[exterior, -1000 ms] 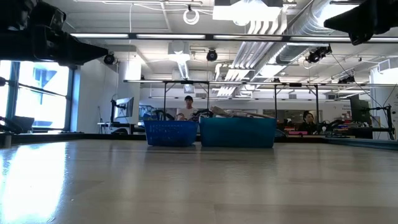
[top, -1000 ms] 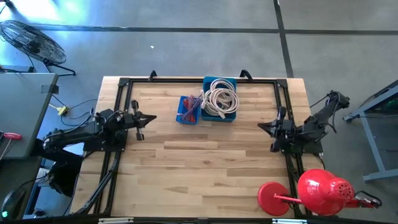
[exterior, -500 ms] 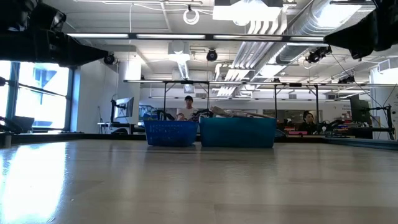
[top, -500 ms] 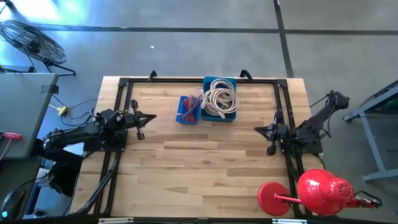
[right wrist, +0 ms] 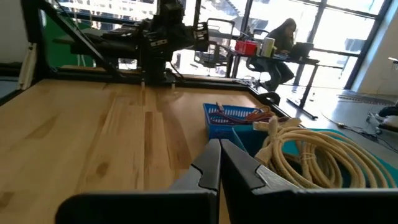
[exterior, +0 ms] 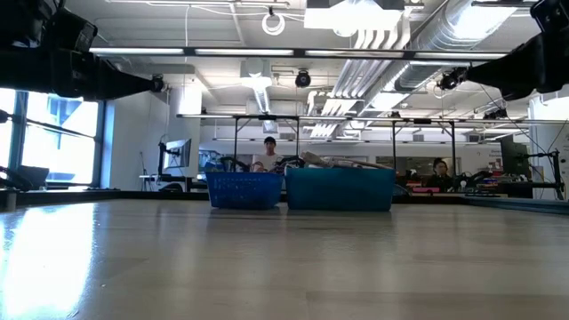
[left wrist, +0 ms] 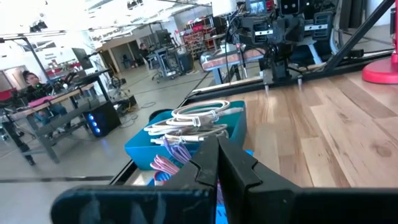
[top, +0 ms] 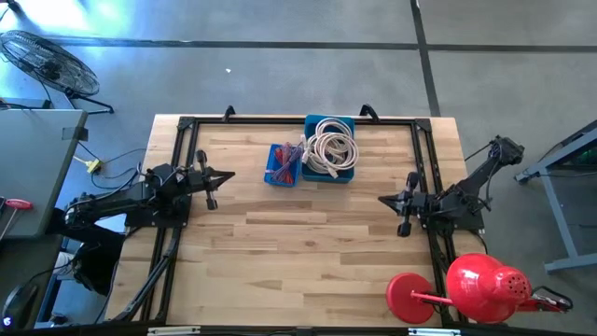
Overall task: Pick & Place USB Port
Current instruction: Return to Home Position
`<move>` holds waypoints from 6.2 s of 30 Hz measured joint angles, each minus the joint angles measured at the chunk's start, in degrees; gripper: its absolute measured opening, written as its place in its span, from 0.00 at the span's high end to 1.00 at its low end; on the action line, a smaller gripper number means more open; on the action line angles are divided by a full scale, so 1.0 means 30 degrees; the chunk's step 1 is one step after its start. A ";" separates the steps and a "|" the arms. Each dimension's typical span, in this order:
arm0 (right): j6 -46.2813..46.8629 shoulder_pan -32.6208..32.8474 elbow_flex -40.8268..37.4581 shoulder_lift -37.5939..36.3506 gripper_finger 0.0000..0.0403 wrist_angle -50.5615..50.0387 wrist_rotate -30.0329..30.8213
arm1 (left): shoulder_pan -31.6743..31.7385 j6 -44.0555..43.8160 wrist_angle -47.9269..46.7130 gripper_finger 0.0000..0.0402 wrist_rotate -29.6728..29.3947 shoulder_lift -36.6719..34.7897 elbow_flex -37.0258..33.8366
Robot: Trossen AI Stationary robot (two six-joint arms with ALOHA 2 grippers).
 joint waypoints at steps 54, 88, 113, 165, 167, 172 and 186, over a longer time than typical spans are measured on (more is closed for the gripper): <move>-0.2714 -0.7803 -0.0352 -0.0749 1.00 0.4163 -1.4213 | 0.0007 0.0347 -0.0205 1.00 -0.0313 -0.0004 -0.0007; -0.2774 -0.7788 -0.0301 -0.4925 1.00 -0.0090 -1.4441 | 0.0007 0.2375 0.0261 1.00 0.0634 -0.0015 0.0758; -0.2339 -0.7781 -0.0979 -0.4918 1.00 0.1007 -1.4965 | 0.0007 0.1843 -0.1565 1.00 0.0530 -0.0003 0.0730; -0.2278 -0.7788 -0.0993 -0.4794 1.00 -0.1022 -1.3923 | 0.0007 0.1851 -0.1640 1.00 0.0066 0.0000 0.0714; -0.2278 -0.7784 -0.0993 -0.4794 1.00 -0.1015 -1.3923 | 0.0007 0.1851 -0.1633 1.00 0.0066 0.0000 0.0714; -0.2278 -0.7786 -0.1001 -0.4796 1.00 -0.1015 -1.3916 | 0.0007 0.1851 -0.1607 1.00 0.0066 0.0000 0.0721; -0.2278 -0.7788 -0.1008 -0.4801 1.00 -0.1015 -1.3914 | 0.0007 0.1851 -0.1582 1.00 0.0066 0.0000 0.0721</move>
